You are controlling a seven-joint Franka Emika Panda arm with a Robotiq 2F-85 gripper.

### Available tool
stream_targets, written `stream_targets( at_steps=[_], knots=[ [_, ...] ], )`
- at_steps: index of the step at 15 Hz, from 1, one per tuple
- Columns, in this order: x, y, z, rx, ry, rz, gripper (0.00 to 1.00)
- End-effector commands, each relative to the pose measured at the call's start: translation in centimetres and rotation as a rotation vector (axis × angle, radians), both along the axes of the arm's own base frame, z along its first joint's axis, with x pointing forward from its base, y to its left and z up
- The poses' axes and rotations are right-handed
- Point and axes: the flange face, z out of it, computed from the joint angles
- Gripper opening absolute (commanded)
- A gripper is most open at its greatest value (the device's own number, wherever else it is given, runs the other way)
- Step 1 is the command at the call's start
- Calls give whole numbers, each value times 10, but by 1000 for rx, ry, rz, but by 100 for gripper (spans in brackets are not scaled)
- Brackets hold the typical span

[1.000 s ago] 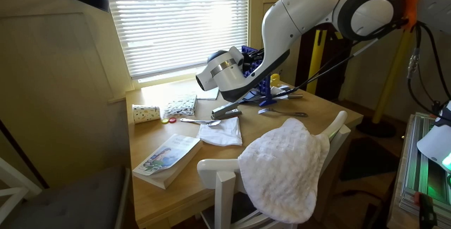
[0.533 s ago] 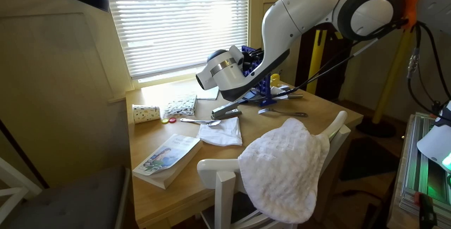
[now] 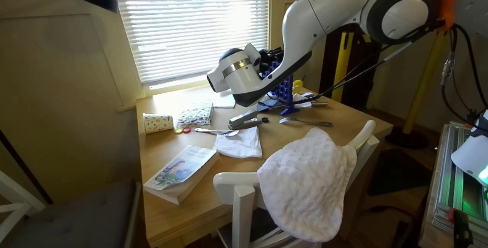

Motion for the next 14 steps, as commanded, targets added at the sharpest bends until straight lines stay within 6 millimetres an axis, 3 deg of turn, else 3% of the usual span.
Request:
stream_targets(
  at_steps=[1, 7, 14],
  knots=[
    [6, 21, 21, 6, -36, 35, 100],
    [5, 25, 31, 36, -54, 31, 100],
    [13, 50, 50, 192, 178, 238, 100]
  ],
)
